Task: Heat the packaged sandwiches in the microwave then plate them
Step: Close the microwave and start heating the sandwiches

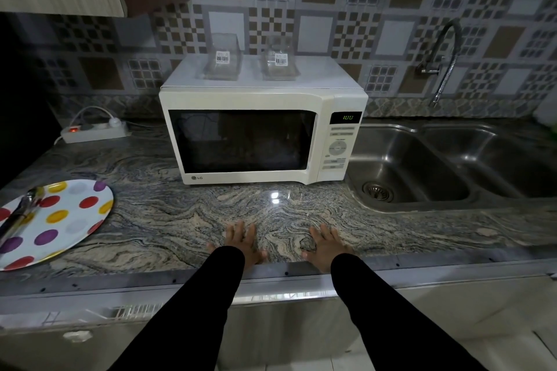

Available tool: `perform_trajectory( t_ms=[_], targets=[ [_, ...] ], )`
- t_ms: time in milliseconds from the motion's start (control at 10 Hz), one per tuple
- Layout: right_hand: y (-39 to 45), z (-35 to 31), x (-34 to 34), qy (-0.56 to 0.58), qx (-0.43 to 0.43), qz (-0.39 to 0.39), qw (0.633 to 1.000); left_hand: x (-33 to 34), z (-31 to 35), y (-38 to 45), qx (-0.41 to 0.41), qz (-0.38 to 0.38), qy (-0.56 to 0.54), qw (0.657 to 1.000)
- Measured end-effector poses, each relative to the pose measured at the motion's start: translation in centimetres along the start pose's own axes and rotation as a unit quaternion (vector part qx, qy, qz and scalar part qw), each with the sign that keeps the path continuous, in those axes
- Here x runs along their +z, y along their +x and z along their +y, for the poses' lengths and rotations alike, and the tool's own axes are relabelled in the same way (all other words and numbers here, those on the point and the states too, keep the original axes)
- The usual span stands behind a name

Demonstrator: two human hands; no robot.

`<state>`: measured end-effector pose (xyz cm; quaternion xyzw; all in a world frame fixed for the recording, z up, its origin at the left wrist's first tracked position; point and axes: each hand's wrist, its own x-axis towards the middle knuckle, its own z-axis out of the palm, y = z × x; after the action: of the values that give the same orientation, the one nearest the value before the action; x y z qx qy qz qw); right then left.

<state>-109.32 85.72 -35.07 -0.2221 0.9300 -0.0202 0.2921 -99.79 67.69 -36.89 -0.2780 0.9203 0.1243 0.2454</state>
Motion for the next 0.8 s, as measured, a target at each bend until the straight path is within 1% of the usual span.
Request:
perform_trajectory(
  t_ms=[800],
  targets=[
    [0.3,0.1,0.1,-0.001,-0.002,-0.002,1.0,-0.4,0.1,-0.5,0.005,-0.006,-0.015,1.0]
  ],
)
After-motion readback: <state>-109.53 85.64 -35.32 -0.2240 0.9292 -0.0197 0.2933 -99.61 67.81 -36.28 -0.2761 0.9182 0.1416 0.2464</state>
